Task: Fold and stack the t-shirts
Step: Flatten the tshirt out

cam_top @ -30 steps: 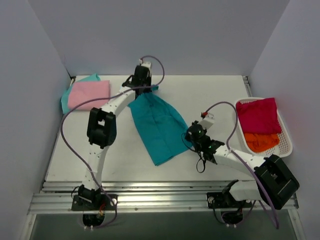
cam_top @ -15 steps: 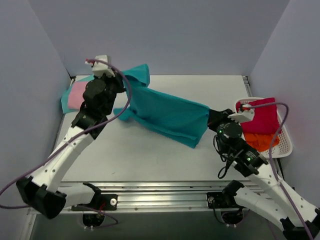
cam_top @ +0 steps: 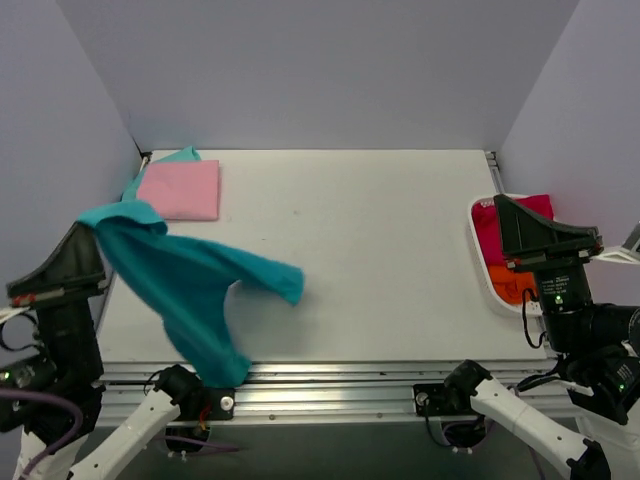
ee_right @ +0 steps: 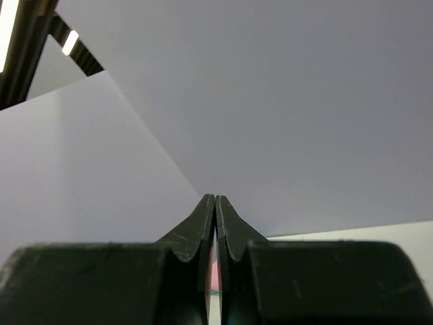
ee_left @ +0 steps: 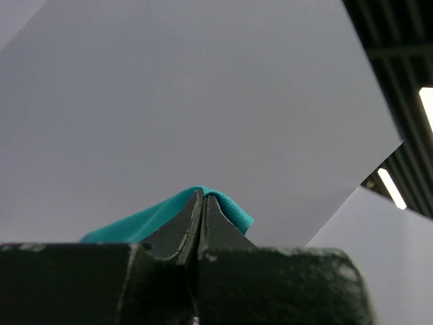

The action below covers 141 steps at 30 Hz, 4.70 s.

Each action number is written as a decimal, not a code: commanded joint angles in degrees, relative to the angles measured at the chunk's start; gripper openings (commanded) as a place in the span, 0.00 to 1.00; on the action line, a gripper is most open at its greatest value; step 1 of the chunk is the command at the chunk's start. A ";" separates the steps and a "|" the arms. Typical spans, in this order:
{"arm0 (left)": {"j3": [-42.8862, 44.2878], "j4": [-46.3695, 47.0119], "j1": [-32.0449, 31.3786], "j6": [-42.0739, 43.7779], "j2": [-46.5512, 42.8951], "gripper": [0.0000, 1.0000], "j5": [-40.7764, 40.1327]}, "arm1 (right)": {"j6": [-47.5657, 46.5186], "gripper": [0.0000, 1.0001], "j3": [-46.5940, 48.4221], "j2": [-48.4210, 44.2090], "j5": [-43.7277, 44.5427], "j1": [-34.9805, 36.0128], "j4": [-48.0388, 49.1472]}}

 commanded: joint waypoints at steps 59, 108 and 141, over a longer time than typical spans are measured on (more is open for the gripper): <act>36.00 12.55 3.69 -6.24 103.91 0.92 59.98 | 13.72 0.66 -26.18 36.81 17.40 -13.22 5.68; 69.15 -14.08 -7.82 -4.94 131.73 0.04 64.75 | 11.69 0.64 -29.34 37.28 4.38 -33.71 11.74; 22.85 -9.35 8.08 2.30 74.77 0.02 31.68 | 11.07 0.62 -27.14 45.27 0.68 -13.69 16.05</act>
